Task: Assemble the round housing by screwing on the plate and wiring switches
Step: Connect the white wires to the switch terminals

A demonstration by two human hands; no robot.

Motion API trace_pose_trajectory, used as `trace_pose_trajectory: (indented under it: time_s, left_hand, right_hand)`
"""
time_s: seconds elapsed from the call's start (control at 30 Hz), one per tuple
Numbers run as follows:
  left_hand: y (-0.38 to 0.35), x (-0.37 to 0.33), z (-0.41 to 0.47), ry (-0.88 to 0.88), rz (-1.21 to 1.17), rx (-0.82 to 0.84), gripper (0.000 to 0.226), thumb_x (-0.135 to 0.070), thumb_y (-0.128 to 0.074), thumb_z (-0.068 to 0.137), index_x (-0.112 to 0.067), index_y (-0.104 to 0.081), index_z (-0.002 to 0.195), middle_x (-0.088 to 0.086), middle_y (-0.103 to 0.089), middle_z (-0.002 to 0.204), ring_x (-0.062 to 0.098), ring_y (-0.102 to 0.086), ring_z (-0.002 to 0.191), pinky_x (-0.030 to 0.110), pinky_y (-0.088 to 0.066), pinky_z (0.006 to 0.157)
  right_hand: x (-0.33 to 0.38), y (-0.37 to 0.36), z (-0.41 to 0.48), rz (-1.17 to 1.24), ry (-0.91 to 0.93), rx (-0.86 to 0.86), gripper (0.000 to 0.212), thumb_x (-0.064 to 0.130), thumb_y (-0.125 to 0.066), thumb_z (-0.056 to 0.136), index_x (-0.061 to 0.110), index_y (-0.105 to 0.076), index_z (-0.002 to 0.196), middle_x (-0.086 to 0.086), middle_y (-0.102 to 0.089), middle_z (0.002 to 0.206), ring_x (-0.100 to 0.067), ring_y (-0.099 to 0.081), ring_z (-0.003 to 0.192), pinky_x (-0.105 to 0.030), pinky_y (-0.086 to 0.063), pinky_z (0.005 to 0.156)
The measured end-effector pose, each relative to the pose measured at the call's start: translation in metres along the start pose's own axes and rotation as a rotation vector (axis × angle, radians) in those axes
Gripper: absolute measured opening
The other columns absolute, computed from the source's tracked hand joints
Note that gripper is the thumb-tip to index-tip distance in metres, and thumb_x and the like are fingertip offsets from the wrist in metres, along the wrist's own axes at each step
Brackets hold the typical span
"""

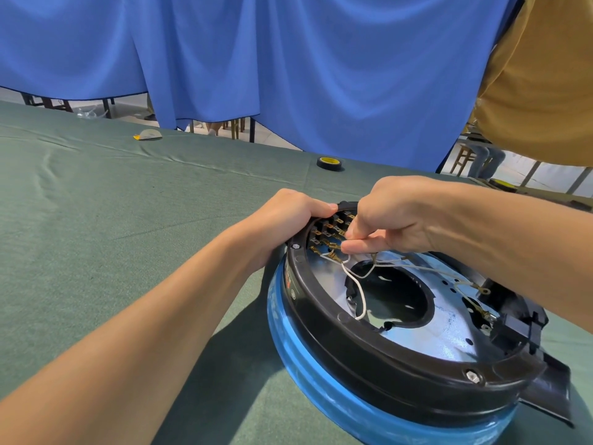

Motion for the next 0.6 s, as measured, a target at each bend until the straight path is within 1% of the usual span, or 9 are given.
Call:
trace_pose_trajectory:
  time_s: [0.07,0.1,0.27,0.3,0.4,0.43,0.47,0.53,0.6]
  left_hand:
    - [0.0000,0.0002,-0.0005,0.000,0.001,-0.002,0.025,-0.027,-0.063,0.093,-0.010,-0.074,0.108,0.017,-0.075,0.102,0.036,-0.070,0.102,0.051,-0.050,0.103]
    - [-0.0002,0.0003,-0.0004,0.000,-0.001,-0.001,0.025,-0.027,-0.063,0.093,-0.010,-0.074,0.108,0.017,-0.075,0.102,0.036,-0.070,0.102,0.051,-0.049,0.103]
    - [-0.0012,0.0002,-0.0006,0.002,-0.008,0.008,0.026,-0.026,-0.063,0.093,-0.006,-0.074,0.105,0.018,-0.075,0.100,0.038,-0.070,0.101,0.052,-0.050,0.102]
    - [-0.0012,0.0001,-0.0007,0.003,-0.007,0.009,0.026,-0.026,-0.063,0.093,-0.006,-0.073,0.105,0.018,-0.075,0.100,0.038,-0.070,0.101,0.053,-0.050,0.101]
    - [-0.0010,-0.0001,-0.0011,0.008,-0.009,0.014,0.027,-0.026,-0.063,0.093,-0.005,-0.073,0.105,0.018,-0.075,0.100,0.038,-0.070,0.102,0.052,-0.051,0.101]
    - [-0.0014,-0.0003,-0.0009,0.008,-0.012,0.016,0.027,-0.026,-0.063,0.093,-0.004,-0.073,0.106,0.018,-0.075,0.101,0.038,-0.070,0.102,0.052,-0.051,0.101]
    - [-0.0015,-0.0007,-0.0008,0.009,-0.017,0.014,0.028,-0.026,-0.063,0.094,-0.003,-0.073,0.107,0.018,-0.075,0.102,0.038,-0.070,0.103,0.052,-0.051,0.101]
    - [-0.0015,-0.0012,-0.0007,0.008,-0.024,0.009,0.029,-0.025,-0.063,0.093,-0.002,-0.072,0.108,0.019,-0.075,0.103,0.038,-0.070,0.104,0.053,-0.051,0.100]
    - [-0.0013,-0.0011,-0.0011,0.008,-0.026,0.006,0.028,-0.024,-0.063,0.093,-0.002,-0.072,0.108,0.019,-0.075,0.103,0.039,-0.070,0.103,0.053,-0.052,0.099]
  right_hand:
    - [-0.0009,0.0001,-0.0009,0.029,0.004,-0.001,0.022,-0.016,-0.046,0.092,-0.008,-0.056,0.109,-0.015,-0.053,0.094,-0.023,-0.057,0.082,-0.025,-0.058,0.058]
    - [-0.0010,0.0006,-0.0014,0.036,0.009,-0.007,0.022,-0.017,-0.045,0.092,-0.007,-0.056,0.108,-0.014,-0.052,0.093,-0.023,-0.056,0.079,-0.025,-0.058,0.057]
    - [-0.0013,0.0035,-0.0041,0.096,0.043,-0.077,0.021,-0.017,-0.045,0.091,-0.006,-0.055,0.106,-0.015,-0.049,0.097,-0.023,-0.055,0.075,-0.025,-0.058,0.051]
    - [-0.0015,0.0043,-0.0044,0.106,0.050,-0.099,0.022,-0.017,-0.045,0.091,-0.006,-0.055,0.107,-0.015,-0.048,0.097,-0.023,-0.056,0.072,-0.025,-0.059,0.054]
    - [-0.0018,0.0061,-0.0054,0.113,0.073,-0.170,0.024,-0.014,-0.047,0.091,-0.006,-0.055,0.113,-0.014,-0.047,0.096,-0.022,-0.057,0.067,-0.031,-0.060,0.070]
    - [-0.0017,0.0055,-0.0067,0.113,0.078,-0.186,0.024,-0.013,-0.046,0.092,-0.006,-0.054,0.114,-0.014,-0.046,0.096,-0.021,-0.056,0.066,-0.031,-0.059,0.071]
    - [-0.0016,0.0047,-0.0084,0.113,0.083,-0.197,0.025,-0.011,-0.045,0.092,-0.007,-0.052,0.115,-0.014,-0.046,0.097,-0.021,-0.055,0.064,-0.030,-0.058,0.068]
    - [-0.0017,0.0037,-0.0097,0.106,0.094,-0.212,0.025,-0.009,-0.044,0.092,-0.007,-0.048,0.117,-0.016,-0.047,0.097,-0.020,-0.054,0.059,-0.026,-0.053,0.056]
    - [-0.0016,0.0040,-0.0097,0.094,0.111,-0.231,0.026,-0.008,-0.043,0.092,-0.008,-0.047,0.118,-0.016,-0.049,0.092,-0.019,-0.052,0.055,-0.023,-0.047,0.048]
Point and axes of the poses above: each hand's wrist, its own z-axis towards the middle knuckle, its own y-axis out of the back of the hand, x = y × z, the point moved 9 cm from there along z, towards the middle knuckle
